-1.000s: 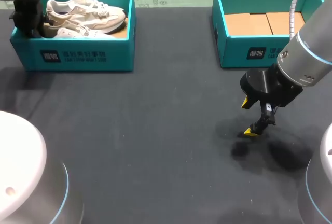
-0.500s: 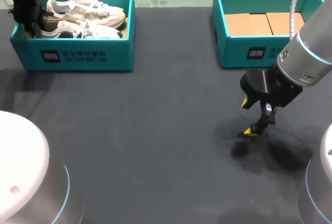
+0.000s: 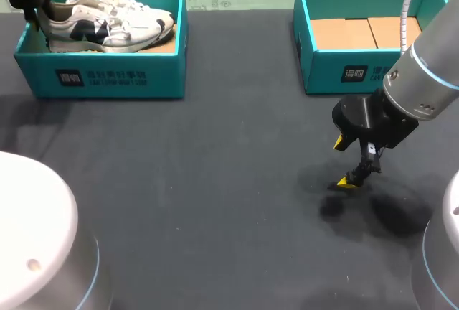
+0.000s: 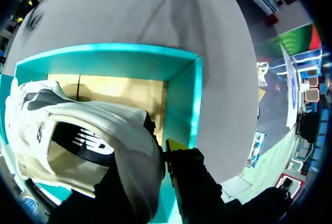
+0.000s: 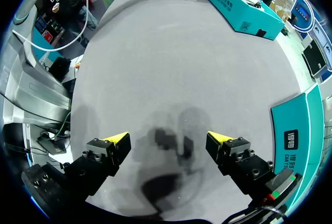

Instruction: Take the shoe out of the shoebox, open the shoe tongue, remove and reinsert the insole, then place the shoe into the shoebox

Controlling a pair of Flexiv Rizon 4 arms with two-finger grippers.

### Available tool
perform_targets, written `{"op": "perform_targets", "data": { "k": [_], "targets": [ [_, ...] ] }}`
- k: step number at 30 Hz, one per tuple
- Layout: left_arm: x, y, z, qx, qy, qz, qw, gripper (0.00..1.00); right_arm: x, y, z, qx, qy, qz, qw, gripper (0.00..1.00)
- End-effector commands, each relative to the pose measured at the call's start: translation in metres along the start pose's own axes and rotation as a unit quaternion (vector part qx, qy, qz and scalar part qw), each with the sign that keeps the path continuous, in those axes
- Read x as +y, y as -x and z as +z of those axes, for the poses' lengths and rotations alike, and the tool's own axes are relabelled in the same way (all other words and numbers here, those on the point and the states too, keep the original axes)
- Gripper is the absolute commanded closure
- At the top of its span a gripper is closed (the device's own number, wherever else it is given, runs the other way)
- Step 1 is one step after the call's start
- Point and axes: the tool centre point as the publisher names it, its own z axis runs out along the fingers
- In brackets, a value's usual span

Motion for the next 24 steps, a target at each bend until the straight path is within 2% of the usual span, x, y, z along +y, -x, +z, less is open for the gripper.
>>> {"op": "perform_targets", "data": {
  "k": [1, 7, 14, 24],
  "targets": [
    [-0.002, 0.000, -0.019, 0.008, -0.002, -0.001, 1.000, 1.00, 0.000, -0.001, 0.001, -0.001, 0.000, 0.000, 1.000, 0.00],
    [-0.002, 0.002, -0.041, 0.024, -0.001, -0.001, 1.000, 1.00, 0.000, -0.001, 0.001, -0.001, 0.000, 0.000, 1.000, 0.00],
    [-0.002, 0.003, -0.076, 0.038, 0.016, -0.001, 0.999, 1.00, 0.000, -0.001, 0.001, -0.001, 0.000, 0.000, 1.000, 0.00],
    [-0.007, 0.005, -0.122, 0.055, 0.018, 0.001, 0.998, 1.00, 0.000, -0.001, 0.001, -0.001, 0.000, 0.000, 1.000, 0.00]
  ]
}}
